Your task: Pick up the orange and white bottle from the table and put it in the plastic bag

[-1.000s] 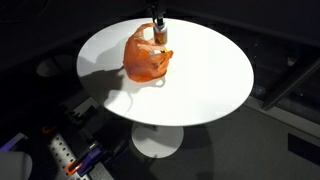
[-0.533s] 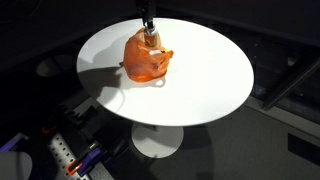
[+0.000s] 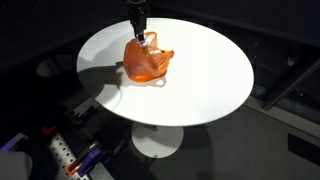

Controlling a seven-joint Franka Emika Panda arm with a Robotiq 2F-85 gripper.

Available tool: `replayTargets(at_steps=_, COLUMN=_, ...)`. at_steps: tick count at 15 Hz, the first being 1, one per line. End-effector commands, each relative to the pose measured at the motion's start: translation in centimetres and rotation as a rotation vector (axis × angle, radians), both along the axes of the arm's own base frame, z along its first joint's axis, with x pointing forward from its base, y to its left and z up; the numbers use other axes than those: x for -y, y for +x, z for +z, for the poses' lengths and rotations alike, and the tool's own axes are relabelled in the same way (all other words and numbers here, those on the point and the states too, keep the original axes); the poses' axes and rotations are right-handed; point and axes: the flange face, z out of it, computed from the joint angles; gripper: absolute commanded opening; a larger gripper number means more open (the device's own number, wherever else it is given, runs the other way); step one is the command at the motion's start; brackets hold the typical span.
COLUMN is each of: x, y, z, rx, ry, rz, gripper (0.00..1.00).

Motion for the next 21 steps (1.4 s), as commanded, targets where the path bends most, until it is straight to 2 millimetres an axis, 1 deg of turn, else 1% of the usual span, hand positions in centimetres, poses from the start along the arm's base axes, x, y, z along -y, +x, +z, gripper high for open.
replayTargets(at_steps=1, x=0.2, y=-1.5, z=0.0, rx=-0.016, ry=-0.001, rz=-0.004, gripper=0.20)
replayTargets(at_steps=5, x=0.3, y=-2.0, z=-0.7, rx=0.015, ry=-0.005, rz=0.006, gripper=0.20)
replayTargets(at_steps=6, x=0.3, y=-2.1, z=-0.6, rx=0.026, ry=-0.002, rz=0.014, gripper=0.54)
replayTargets(at_steps=7, x=0.3, y=-2.1, z=-0.5, rx=0.042, ry=0.002, rz=0.018, gripper=0.72)
replayTargets(at_steps=8, x=0.4, y=-2.1, z=-0.3, rx=0.059, ry=0.007, rz=0.022, gripper=0.78)
replayTargets(at_steps=10, x=0.6, y=-2.1, z=0.6, rx=0.096, ry=0.019, rz=0.033, gripper=0.95)
replayTargets(at_steps=11, x=0.7, y=-2.1, z=1.1, rx=0.110, ry=0.023, rz=0.045, gripper=0.99)
replayTargets(at_steps=14, x=1.1, y=-2.4, z=3.1, rx=0.146, ry=0.037, rz=0.062, gripper=1.00)
replayTargets(at_steps=16, x=1.4, y=-2.7, z=4.8, rx=0.163, ry=0.046, rz=0.076, gripper=1.00)
replayTargets(at_steps=21, x=1.9, y=-4.5, z=9.0, rx=0.197, ry=0.080, rz=0.136, gripper=1.00)
